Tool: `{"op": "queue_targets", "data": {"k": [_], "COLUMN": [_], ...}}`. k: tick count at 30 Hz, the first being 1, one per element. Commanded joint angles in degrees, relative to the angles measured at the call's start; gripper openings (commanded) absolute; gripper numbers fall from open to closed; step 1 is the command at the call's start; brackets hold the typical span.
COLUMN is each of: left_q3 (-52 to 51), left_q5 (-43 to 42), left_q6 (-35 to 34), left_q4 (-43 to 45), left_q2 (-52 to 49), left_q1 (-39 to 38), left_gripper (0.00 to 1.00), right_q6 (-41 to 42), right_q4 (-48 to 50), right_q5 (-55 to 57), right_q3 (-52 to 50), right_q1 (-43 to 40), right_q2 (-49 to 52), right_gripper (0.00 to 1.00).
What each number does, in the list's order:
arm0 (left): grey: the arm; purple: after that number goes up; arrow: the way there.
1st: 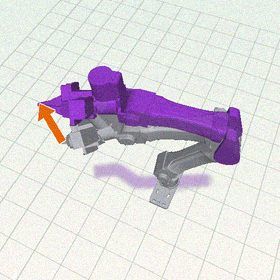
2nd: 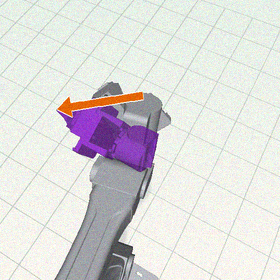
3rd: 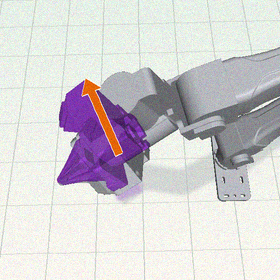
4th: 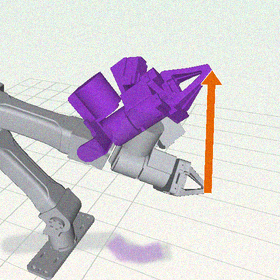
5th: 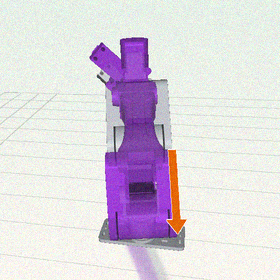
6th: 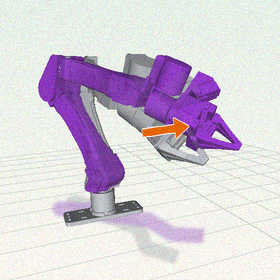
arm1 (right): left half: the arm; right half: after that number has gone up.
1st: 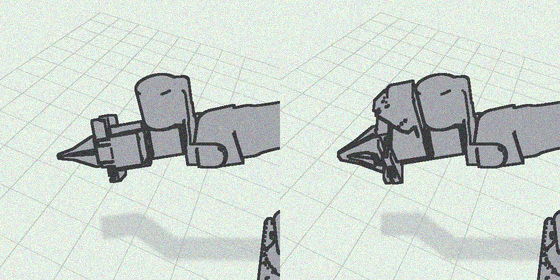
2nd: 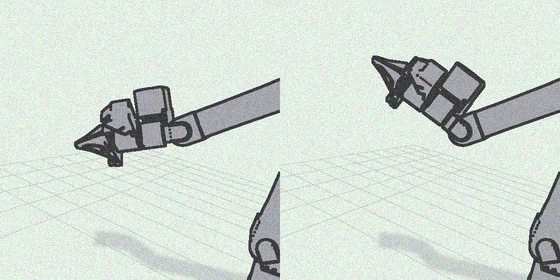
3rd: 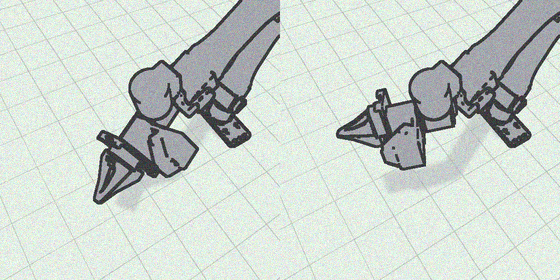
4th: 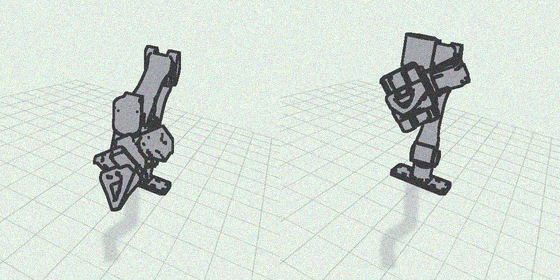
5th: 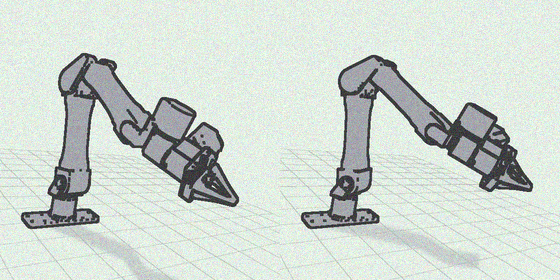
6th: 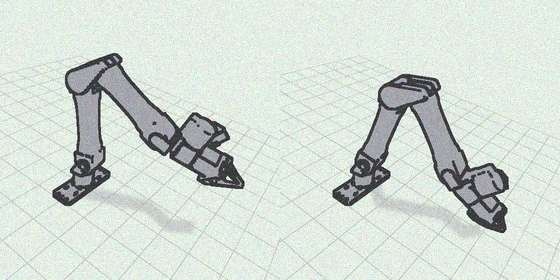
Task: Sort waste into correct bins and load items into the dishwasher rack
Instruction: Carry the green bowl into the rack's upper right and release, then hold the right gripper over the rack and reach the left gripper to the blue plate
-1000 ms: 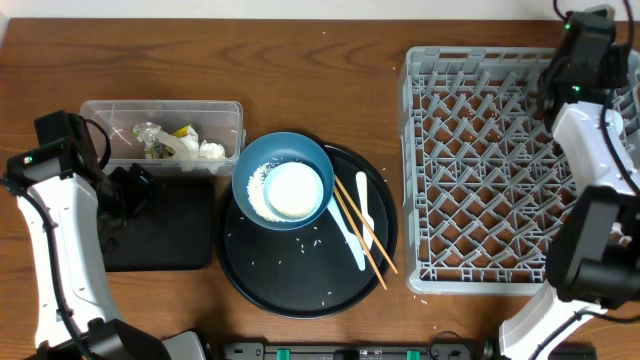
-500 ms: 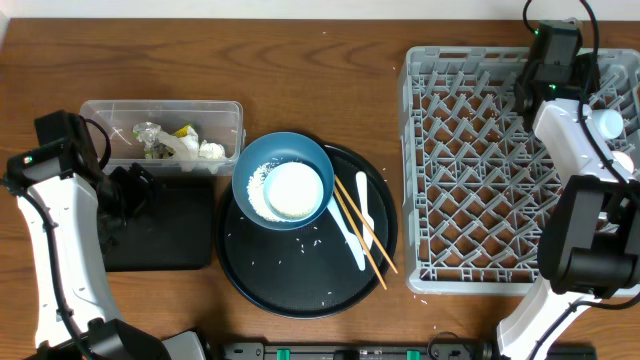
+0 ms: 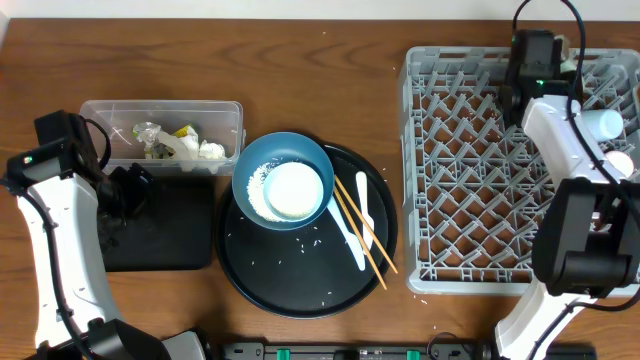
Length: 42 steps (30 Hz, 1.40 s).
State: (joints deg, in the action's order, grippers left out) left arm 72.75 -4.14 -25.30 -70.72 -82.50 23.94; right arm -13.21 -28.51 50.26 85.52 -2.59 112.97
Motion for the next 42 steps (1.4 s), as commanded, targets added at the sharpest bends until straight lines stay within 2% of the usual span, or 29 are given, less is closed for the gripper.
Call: {"op": "queue_targets", "data": {"k": [1, 2, 3, 5, 6, 12, 16, 20, 27, 31, 36, 42], "left_q3": [-0.22, -0.22, -0.22, -0.22, -0.22, -0.22, -0.22, -0.22, -0.22, -0.2, -0.2, -0.2], "left_q5": [0.13, 0.13, 0.13, 0.13, 0.13, 0.13, 0.13, 0.13, -0.02, -2.34, -2.29, -2.25], "left_q6": [0.13, 0.13, 0.13, 0.13, 0.13, 0.13, 0.13, 0.13, 0.39, 3.19, 3.87, 4.68], "left_q4": [-0.37, -0.37, -0.39, -0.37, -0.39, -0.39, -0.46, -0.46, -0.39, 0.52, 4.15, 14.27], "left_q2": [-0.13, -0.13, -0.13, -0.13, -0.13, -0.13, -0.13, -0.13, -0.13, -0.13, -0.13, -0.26], "left_q1": [0.09, 0.09, 0.09, 0.09, 0.09, 0.09, 0.09, 0.09, -0.61, -5.22, -17.33, -34.91], "left_gripper": [0.98, 0.98, 0.98, 0.98, 0.98, 0.98, 0.98, 0.98, 0.98, 0.98, 0.98, 0.98], "right_q6": [9.51, 11.08, 12.17, 12.37, 12.37, 14.14, 14.88, 14.88, 15.37, 15.37, 16.59, 16.59], "right_q4": [-4.02, -5.27, -6.86, -10.1, -11.13, -15.39, -17.2, -20.63, -32.72, -36.04, -36.2, -37.7], "right_q5": [-12.68, -14.16, -16.04, -20.61, -22.64, -33.38, -39.93, -44.37, -49.7, -54.51, -55.25, -55.25], "right_q3": [-0.87, -0.87, -0.87, -0.87, -0.87, -0.87, -0.87, -0.87, -0.87, -0.87, -0.87, -0.87], "right_q1": [1.73, 1.9, 2.16, 2.62, 2.82, 3.37, 3.34, 3.37, 3.06, 2.58, 2.56, 2.6], "right_q2": [0.39, 0.0, -0.7, -2.51, -3.43, -12.59, -20.24, -25.75, -29.46, -29.44, -29.44, -29.44], "right_gripper": [0.01, 0.02, 0.06, 0.23, 0.28, 0.36, 0.59, 0.69, 0.72, 0.71, 0.72, 0.72]}}
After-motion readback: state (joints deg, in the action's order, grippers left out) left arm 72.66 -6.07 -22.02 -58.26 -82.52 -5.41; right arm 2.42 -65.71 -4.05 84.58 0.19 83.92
